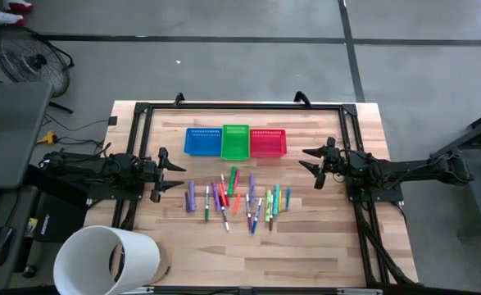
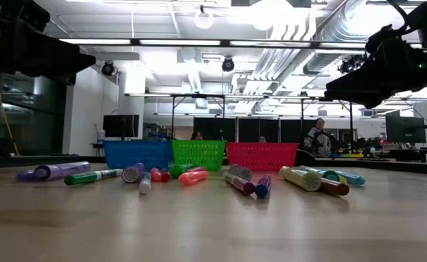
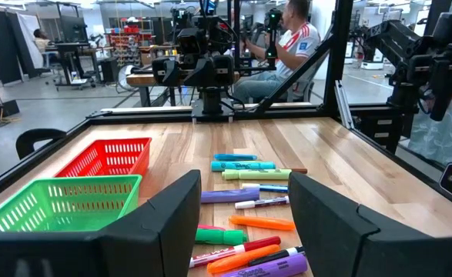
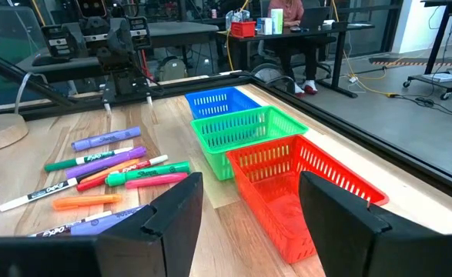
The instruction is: Pick & Place Markers
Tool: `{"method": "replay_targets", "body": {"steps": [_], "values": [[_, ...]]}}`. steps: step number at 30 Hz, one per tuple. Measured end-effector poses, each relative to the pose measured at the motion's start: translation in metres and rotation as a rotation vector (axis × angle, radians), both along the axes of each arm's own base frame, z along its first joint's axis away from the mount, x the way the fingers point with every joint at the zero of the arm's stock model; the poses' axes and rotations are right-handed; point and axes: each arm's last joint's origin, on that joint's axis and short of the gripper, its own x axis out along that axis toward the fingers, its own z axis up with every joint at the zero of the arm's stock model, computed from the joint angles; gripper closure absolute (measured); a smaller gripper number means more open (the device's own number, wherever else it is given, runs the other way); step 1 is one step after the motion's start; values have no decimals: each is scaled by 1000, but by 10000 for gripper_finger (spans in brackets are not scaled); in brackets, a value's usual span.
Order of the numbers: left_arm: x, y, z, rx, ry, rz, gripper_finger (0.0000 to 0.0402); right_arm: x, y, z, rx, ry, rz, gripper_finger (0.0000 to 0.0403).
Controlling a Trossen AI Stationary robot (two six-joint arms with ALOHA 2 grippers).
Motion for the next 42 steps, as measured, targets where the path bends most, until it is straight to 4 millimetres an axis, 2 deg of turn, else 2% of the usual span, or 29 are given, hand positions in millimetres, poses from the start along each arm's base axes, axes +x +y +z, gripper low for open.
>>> {"method": "replay_targets", "body": {"steps": [22, 29, 34, 37, 42], "values": [[0, 0, 0, 0, 0, -1, 206, 0, 0, 0, 47, -17, 0, 198], [0, 0, 0, 0, 0, -1, 206, 1, 4, 0, 185, -45, 111, 198], [0, 0, 0, 0, 0, 0, 206, 1, 4, 0, 302, -64, 97, 198], [0, 0, 0, 0, 0, 0, 206, 2, 4, 10, 365, -49, 82, 198], [0, 0, 0, 0, 0, 0, 206, 1, 1, 31, 354, 92, -33, 198]]}}
